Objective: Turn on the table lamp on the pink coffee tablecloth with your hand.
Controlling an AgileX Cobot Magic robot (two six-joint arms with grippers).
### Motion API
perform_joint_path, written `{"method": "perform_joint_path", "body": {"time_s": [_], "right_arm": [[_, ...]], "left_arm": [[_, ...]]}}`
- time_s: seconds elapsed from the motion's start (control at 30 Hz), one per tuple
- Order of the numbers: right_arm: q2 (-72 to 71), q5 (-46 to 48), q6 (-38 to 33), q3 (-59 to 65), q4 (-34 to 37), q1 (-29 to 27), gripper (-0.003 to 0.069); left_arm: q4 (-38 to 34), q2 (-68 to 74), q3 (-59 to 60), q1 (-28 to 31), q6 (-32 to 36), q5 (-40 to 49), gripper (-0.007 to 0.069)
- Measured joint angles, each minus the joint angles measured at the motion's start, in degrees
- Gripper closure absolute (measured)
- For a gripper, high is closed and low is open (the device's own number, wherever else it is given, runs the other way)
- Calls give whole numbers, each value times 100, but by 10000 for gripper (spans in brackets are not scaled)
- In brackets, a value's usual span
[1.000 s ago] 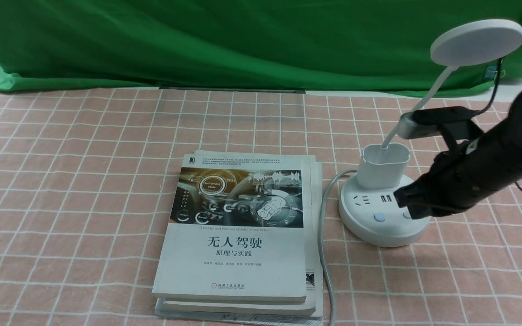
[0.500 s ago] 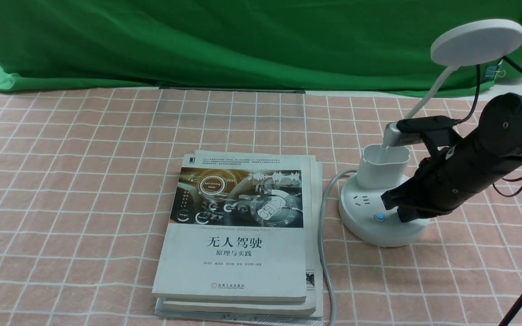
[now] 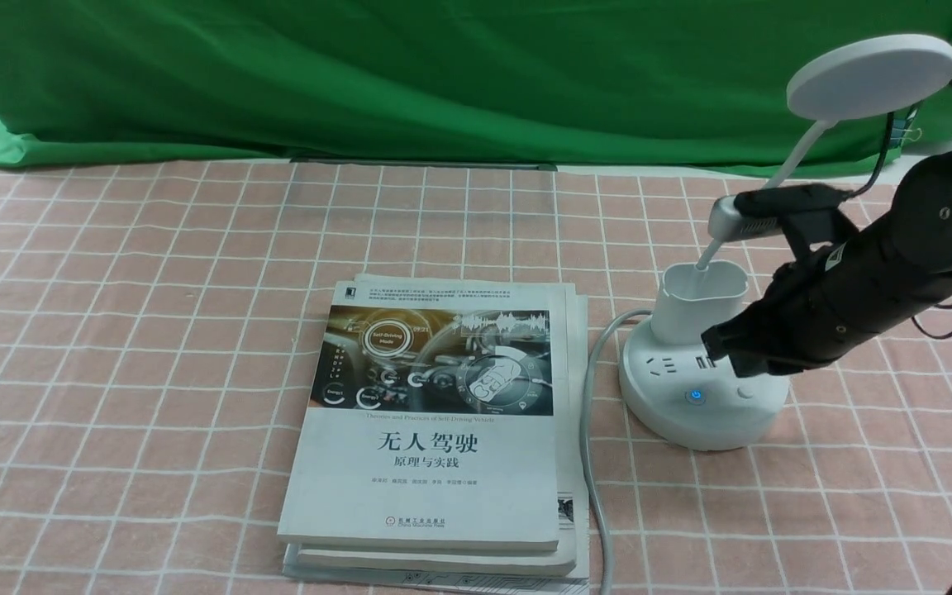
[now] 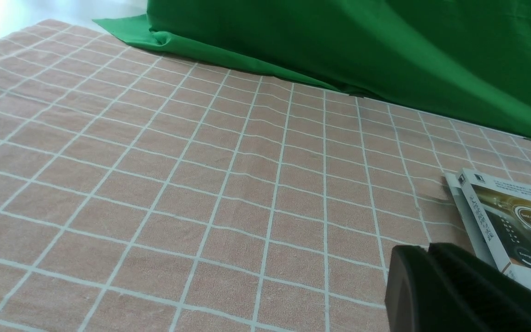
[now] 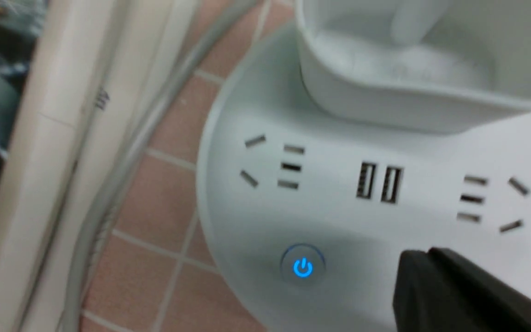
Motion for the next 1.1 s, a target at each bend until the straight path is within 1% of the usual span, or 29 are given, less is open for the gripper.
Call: {"method": "perform_joint_path", "body": {"time_s": [0.23, 0.53, 0.93, 1.1], "right_arm": [[330, -32, 108, 0, -203, 0, 625], [378, -199, 127, -26, -235, 0, 625], [-888, 612, 127, 38, -289, 61, 625], [-1627, 739, 127, 657, -286, 107, 625]], "left_arm": [[0, 0, 0, 0, 0, 0, 606], [0, 0, 0, 0, 0, 0, 606], [0, 0, 0, 0, -6, 0, 606], [0, 0, 0, 0, -7, 0, 606]]}}
